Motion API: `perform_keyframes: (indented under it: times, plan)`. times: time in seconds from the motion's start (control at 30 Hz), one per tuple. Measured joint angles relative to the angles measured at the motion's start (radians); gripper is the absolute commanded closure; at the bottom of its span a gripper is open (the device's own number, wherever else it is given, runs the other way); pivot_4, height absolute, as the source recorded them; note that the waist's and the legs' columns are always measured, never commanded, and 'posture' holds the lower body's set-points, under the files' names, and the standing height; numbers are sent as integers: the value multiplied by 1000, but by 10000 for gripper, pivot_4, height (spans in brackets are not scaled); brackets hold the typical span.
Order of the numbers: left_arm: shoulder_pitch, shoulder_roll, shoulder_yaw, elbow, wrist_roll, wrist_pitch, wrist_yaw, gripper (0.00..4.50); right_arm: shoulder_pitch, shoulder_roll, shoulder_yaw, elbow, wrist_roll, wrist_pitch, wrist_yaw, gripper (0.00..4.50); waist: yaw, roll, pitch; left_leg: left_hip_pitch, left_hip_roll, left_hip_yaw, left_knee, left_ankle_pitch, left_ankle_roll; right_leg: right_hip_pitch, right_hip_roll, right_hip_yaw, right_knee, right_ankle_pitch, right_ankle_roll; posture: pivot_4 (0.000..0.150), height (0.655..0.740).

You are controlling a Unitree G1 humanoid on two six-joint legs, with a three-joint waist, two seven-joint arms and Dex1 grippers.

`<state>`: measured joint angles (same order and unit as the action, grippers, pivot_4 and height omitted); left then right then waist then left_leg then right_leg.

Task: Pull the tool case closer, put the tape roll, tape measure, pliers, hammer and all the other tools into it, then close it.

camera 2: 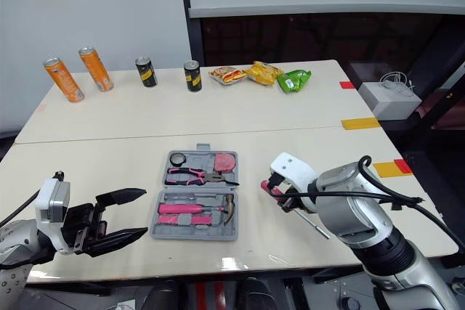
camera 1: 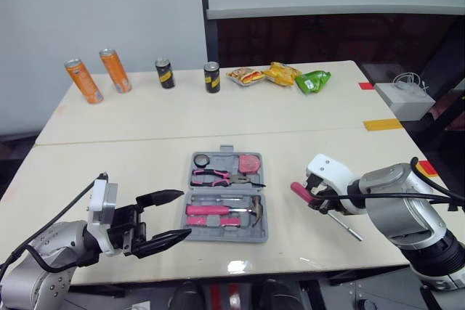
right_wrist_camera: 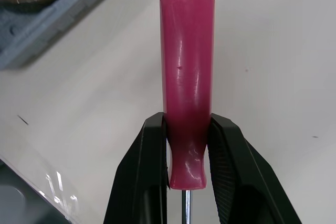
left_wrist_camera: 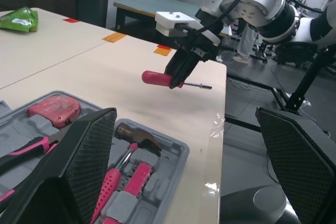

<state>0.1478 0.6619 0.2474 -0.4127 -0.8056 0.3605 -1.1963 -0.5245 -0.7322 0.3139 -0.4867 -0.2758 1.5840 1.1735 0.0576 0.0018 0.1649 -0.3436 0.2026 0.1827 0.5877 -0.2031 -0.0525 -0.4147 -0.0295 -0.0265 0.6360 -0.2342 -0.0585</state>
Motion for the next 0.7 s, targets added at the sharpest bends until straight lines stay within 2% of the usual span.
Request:
perform_keyframes:
  times: [0.17,0.3,0.53,0.6,0.7]
  plan:
    - [9,-1,-1,33,7,-14,-29,0,39,77,-85,14,60,23,-144,39632,4,1,0,1,0,1,-2,1,-3,0,0,0,0,0,0,1500,7400]
    - [15,-3,-7,35,10,-28,-39,0,59,113,-100,52,94,23,-244,39632,4,1,1,3,0,1,-2,2,-9,0,0,1,1,0,0,1500,7400]
    - [20,-5,-14,37,12,-38,-47,0,104,172,-114,109,152,10,-417,39632,4,1,1,6,0,1,-3,2,-9,2,0,1,2,0,0,1500,7400]
    - [22,-4,-15,37,12,-39,-48,0,116,177,-120,122,168,-19,-453,29222,5,1,1,6,0,1,-3,2,-10,3,0,1,1,0,0,1500,7400]
    - [19,10,-14,38,9,-36,-61,0,145,213,-174,132,201,-90,-493,19808,4,0,0,8,0,1,-3,2,-10,3,0,2,2,0,0,1500,7400]
